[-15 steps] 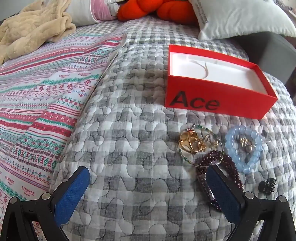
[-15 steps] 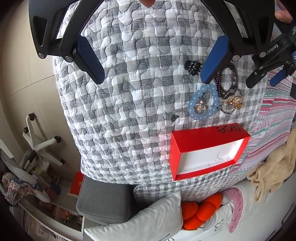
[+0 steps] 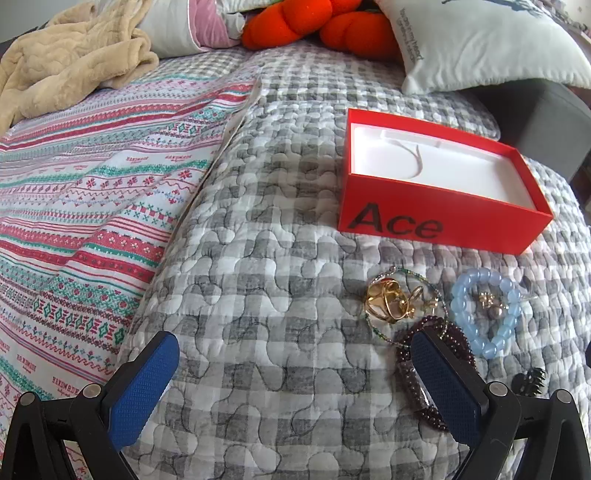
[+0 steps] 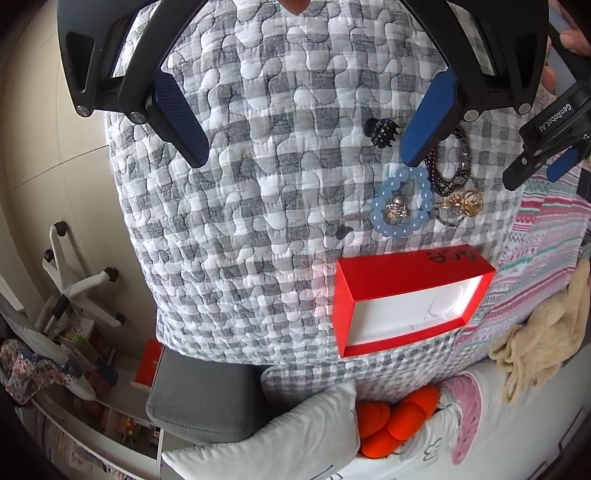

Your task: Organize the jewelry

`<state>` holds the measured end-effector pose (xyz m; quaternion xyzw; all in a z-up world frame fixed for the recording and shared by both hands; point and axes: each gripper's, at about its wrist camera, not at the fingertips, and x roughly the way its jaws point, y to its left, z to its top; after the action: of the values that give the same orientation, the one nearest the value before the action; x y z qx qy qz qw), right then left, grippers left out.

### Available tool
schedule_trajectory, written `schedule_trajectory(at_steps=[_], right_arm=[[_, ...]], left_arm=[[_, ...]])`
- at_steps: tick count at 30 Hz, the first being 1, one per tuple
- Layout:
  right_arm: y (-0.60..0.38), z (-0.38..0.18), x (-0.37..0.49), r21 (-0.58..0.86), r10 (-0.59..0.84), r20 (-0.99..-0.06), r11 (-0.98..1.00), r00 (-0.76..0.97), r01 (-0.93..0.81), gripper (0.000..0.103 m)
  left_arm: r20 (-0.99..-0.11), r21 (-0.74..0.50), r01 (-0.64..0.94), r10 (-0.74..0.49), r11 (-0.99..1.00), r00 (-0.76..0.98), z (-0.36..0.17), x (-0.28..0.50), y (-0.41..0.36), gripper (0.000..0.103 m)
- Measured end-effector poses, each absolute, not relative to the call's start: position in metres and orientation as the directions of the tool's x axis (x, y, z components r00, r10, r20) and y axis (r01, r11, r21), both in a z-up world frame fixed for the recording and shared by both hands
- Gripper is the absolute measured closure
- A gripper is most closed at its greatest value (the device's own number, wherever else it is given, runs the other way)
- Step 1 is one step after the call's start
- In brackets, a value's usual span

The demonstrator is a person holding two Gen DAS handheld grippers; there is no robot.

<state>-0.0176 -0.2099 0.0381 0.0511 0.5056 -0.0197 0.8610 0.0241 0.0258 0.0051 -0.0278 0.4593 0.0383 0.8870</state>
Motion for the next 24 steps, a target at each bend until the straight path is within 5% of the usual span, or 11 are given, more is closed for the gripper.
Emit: schedule_trajectory(at_steps=[24], right_arm=[[-0.2106, 0.0376, -0.0157, 0.071, 0.022, -0.874, 0.994, 0.486, 0.082, 0.000]], left_arm=[[-0.832, 0.004, -0.078, 0.046, 0.997, 0.553, -0.0020, 0.0239, 0.0275, 0.000]])
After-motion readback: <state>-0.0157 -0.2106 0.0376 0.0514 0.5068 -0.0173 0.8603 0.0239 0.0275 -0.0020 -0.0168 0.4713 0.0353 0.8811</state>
